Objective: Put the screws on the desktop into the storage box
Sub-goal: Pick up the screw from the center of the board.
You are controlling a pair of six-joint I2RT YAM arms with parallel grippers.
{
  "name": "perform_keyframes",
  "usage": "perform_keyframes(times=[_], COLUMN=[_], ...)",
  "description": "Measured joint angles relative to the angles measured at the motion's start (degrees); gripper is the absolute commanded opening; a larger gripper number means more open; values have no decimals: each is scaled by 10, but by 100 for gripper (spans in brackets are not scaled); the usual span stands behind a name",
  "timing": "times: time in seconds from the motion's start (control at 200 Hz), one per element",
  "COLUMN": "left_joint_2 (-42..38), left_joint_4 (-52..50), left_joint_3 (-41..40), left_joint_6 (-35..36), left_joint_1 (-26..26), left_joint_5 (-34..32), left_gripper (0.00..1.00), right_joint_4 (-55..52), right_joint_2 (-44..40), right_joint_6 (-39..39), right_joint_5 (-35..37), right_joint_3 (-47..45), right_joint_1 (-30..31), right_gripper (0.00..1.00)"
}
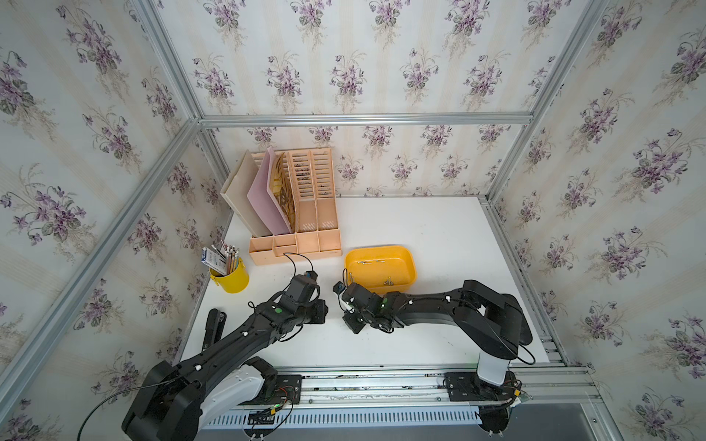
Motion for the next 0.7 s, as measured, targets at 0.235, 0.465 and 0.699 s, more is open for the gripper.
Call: perform_keyframes(times=[0.235,0.465,0.699], left_joint_2=[-6,2,14], left_joint_4=[0,1,9], left_joint_3=[0,0,-1], left_joint_6=[0,0,0], left_joint_1=[0,0,-1], left_joint_5=[0,3,21], left_gripper=[28,28,28], right_joint_4=[8,-19,-41], right_joint_2=[-6,-24,-29], right_joint_6=[10,10,5], right_joint_5=[2,-23,-55], right_joint_3=[-5,-6,3], right_joint_1=[-2,-15,-33], right_gripper=[0,0,0])
